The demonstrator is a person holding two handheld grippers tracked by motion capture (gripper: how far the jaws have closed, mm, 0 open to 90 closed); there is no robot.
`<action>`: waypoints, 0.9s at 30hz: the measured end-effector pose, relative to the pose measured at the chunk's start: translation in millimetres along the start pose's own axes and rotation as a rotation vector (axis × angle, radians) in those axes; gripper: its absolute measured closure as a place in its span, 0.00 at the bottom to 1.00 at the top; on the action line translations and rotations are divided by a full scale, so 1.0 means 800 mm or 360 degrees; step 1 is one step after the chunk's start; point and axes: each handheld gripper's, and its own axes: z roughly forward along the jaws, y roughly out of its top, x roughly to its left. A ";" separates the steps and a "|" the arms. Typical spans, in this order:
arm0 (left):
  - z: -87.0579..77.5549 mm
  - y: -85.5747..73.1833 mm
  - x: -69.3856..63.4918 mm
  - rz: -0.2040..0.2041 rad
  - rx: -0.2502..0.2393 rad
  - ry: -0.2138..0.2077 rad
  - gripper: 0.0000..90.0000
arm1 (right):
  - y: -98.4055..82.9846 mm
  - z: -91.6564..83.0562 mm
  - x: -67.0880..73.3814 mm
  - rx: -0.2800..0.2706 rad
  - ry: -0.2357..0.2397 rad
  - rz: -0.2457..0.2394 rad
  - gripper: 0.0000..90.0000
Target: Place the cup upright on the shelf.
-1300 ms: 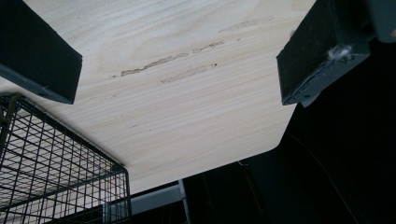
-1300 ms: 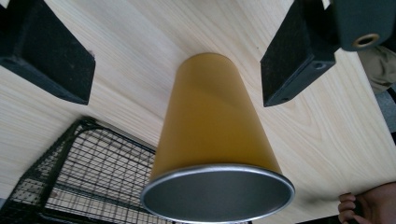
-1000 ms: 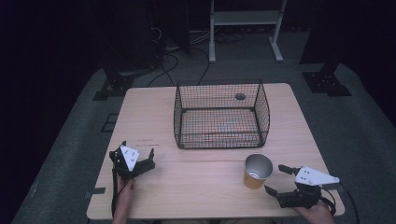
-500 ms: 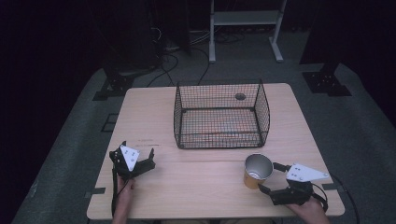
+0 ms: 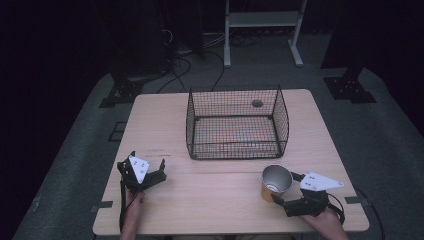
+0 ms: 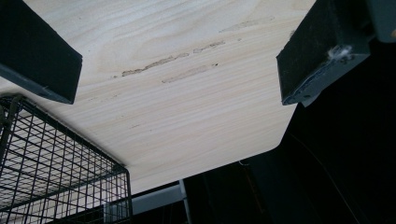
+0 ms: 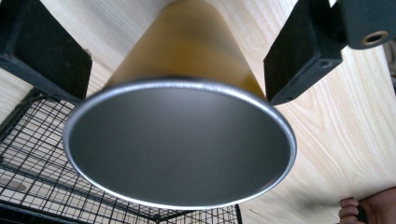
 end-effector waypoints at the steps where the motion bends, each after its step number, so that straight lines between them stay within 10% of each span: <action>1: 0.000 0.000 0.000 -0.0001 0.0000 0.0000 0.00 | 0.001 0.001 0.000 -0.0002 0.0003 0.0000 0.08; 27: 0.000 0.000 0.000 0.0003 0.0000 -0.0002 0.00 | 0.012 0.016 0.000 -0.0066 0.0057 0.0004 0.14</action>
